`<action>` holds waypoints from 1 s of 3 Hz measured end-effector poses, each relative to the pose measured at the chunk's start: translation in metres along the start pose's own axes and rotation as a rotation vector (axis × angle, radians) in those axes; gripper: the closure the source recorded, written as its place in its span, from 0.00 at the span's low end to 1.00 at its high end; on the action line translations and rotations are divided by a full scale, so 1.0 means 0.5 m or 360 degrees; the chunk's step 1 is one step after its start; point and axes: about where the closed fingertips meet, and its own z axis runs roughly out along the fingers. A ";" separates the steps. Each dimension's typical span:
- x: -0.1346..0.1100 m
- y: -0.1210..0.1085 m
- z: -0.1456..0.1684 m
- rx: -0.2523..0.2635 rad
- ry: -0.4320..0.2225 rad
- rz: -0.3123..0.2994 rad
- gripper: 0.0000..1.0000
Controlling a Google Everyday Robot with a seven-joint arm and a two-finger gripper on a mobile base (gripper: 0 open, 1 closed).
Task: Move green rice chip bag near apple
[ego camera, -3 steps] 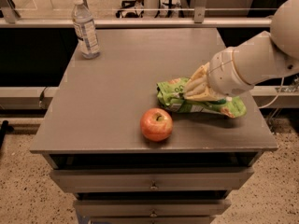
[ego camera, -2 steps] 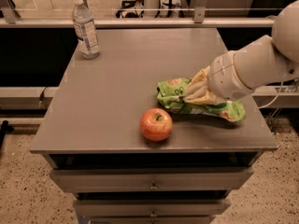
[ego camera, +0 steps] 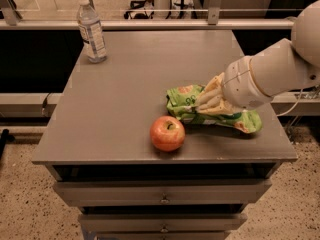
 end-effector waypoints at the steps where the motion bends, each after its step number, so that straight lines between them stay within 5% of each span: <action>1: 0.000 -0.004 -0.006 0.0005 0.0002 -0.0008 0.13; 2: 0.000 -0.009 -0.011 0.0013 0.0004 -0.0012 0.00; 3: 0.046 -0.042 -0.059 0.0075 -0.0036 0.0075 0.00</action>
Offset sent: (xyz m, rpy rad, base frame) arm 0.0055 -0.0088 0.0093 -0.0018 -0.0173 -0.0084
